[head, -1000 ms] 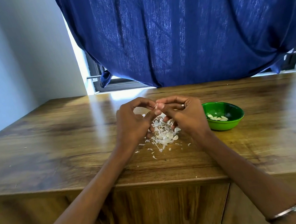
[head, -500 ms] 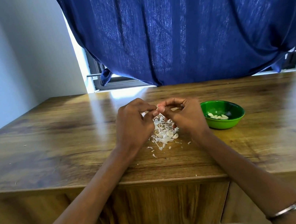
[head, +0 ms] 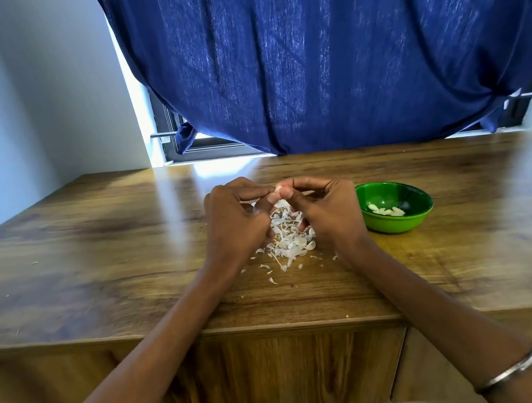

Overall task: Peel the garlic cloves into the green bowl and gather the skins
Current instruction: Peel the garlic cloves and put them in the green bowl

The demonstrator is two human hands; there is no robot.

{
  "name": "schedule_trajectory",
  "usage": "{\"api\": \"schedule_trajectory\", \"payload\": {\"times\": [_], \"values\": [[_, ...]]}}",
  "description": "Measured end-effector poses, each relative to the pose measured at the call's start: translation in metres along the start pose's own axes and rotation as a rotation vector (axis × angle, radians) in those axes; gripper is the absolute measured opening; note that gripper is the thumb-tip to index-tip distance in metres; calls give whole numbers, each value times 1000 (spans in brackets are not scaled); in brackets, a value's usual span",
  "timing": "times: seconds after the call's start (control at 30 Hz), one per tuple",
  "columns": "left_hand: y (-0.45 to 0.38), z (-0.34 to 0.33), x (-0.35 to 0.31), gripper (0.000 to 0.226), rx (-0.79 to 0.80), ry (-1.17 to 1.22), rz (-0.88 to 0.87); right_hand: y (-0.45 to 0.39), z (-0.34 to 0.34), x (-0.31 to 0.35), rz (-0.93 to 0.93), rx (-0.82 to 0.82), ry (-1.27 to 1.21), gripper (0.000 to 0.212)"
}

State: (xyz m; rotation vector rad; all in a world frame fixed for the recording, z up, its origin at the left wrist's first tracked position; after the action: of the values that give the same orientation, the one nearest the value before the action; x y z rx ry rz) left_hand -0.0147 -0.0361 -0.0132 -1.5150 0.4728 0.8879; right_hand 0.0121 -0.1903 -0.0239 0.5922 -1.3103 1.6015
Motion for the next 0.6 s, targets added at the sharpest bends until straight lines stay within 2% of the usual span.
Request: {"api": "schedule_trajectory", "payload": {"times": [0.23,0.6], "values": [[-4,0,3,12,8,-69,-54,-1,2,2,-46,-3,-64,14],[-6,-3,6,13,17,-118,-80,-2,2,3,-80,23,-55,10]]}}
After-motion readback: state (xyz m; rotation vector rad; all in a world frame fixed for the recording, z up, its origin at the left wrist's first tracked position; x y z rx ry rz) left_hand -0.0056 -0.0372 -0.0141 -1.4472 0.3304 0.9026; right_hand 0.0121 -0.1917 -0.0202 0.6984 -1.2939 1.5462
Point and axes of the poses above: each hand's wrist, its own y-axis away from the middle knuckle, its own z-axis out of the back of the hand, x = y × z, the point moved 4 cm from there along -y, towards the middle knuckle, and after that the axes turned 14 degrees about y, right-handed, at the moved point
